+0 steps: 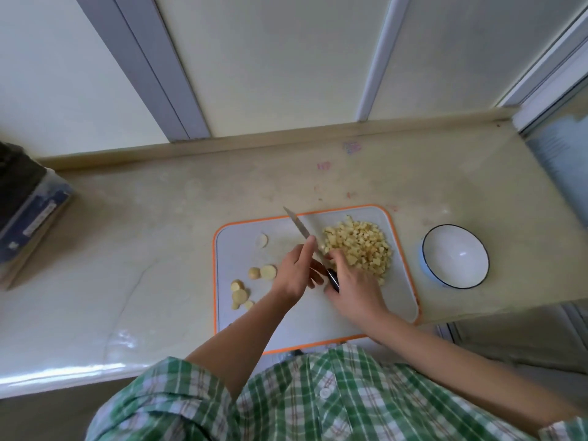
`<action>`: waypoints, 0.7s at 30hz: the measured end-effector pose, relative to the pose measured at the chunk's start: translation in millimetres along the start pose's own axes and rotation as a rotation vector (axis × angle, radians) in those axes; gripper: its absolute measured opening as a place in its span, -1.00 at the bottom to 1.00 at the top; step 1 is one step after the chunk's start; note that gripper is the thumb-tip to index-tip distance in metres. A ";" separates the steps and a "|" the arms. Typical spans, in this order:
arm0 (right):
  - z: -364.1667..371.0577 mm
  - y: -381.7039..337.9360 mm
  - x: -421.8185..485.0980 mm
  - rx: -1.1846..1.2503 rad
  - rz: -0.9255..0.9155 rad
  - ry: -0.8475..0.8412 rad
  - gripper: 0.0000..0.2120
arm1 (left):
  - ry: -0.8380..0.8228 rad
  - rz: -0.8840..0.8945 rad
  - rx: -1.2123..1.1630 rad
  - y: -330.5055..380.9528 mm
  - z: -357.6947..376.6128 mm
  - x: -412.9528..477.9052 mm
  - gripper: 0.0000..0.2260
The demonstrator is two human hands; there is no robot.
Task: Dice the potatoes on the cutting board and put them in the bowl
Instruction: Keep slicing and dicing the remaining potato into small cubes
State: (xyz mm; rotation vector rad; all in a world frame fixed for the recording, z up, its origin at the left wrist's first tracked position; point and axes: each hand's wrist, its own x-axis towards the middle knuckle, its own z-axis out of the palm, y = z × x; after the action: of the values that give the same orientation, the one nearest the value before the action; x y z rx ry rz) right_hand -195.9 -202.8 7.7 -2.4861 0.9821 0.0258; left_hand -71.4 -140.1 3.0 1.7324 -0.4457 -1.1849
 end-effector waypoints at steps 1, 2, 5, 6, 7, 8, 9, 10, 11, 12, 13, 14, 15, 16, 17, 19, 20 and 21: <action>-2.3 0.9 -1.8 0.004 -0.022 -0.017 -0.52 | 0.011 -0.017 -0.012 2.5 3.3 1.6 -0.66; -4.1 3.3 -3.0 0.017 -0.043 -0.037 -0.47 | 0.028 -0.024 0.004 3.5 5.4 3.3 -0.72; -12.9 12.1 -4.6 0.061 -0.103 -0.131 -0.30 | 0.064 -0.041 0.096 3.1 9.7 6.9 -0.82; -16.7 14.3 -3.5 0.081 -0.119 -0.166 -0.27 | 0.070 -0.044 0.110 3.3 11.0 7.4 -0.82; -21.1 15.3 -2.6 0.093 -0.132 -0.204 -0.28 | 0.080 -0.043 0.120 3.3 12.0 8.0 -0.83; -22.9 17.2 -1.3 0.097 -0.155 -0.234 -0.32 | 0.096 -0.036 0.127 3.9 12.8 8.9 -0.83; -23.8 19.5 -0.4 0.105 -0.171 -0.261 -0.37 | 0.117 -0.029 0.136 5.2 12.9 9.1 -0.84; -23.5 22.6 1.1 0.132 -0.168 -0.287 -0.43 | 0.135 -0.022 0.140 6.9 12.7 9.3 -0.84; -23.8 25.9 2.1 0.172 -0.143 -0.310 -0.48 | 0.149 -0.014 0.135 9.5 12.5 8.5 -0.84; -23.7 30.1 3.5 0.214 -0.111 -0.329 -0.52 | 0.158 -0.006 0.118 12.0 12.6 7.8 -0.84; -24.4 34.2 4.8 0.241 -0.072 -0.346 -0.54 | 0.164 0.002 0.102 14.6 12.4 6.7 -0.83; -25.5 38.2 6.0 0.252 -0.044 -0.357 -0.56 | 0.167 0.003 0.092 16.4 12.4 6.1 -0.83; -28.9 40.4 6.6 0.246 -0.016 -0.368 -0.56 | 0.166 -0.002 0.092 17.4 12.2 5.5 -0.82; -29.8 43.8 7.6 0.233 0.001 -0.371 -0.54 | 0.168 -0.012 0.093 16.9 11.9 6.0 -0.81; -30.7 46.7 9.2 0.220 0.010 -0.369 -0.53 | 0.173 -0.023 0.096 16.4 11.5 6.4 -0.81; -31.4 49.2 11.7 0.218 -0.020 -0.345 -0.54 | 0.191 -0.039 0.107 15.8 11.2 8.3 -0.80; -32.2 47.3 13.1 0.218 -0.063 -0.341 -0.56 | 0.197 -0.040 0.110 16.2 11.8 9.1 -0.81; -34.8 43.0 14.1 0.220 -0.093 -0.355 -0.58 | 0.199 -0.036 0.111 17.6 12.5 8.9 -0.82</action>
State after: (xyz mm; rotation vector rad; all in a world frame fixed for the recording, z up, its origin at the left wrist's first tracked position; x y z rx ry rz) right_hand -218.5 -254.2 18.4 -2.2217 0.6805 0.3017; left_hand -74.6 -161.1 12.6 1.9397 -0.3676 -1.0159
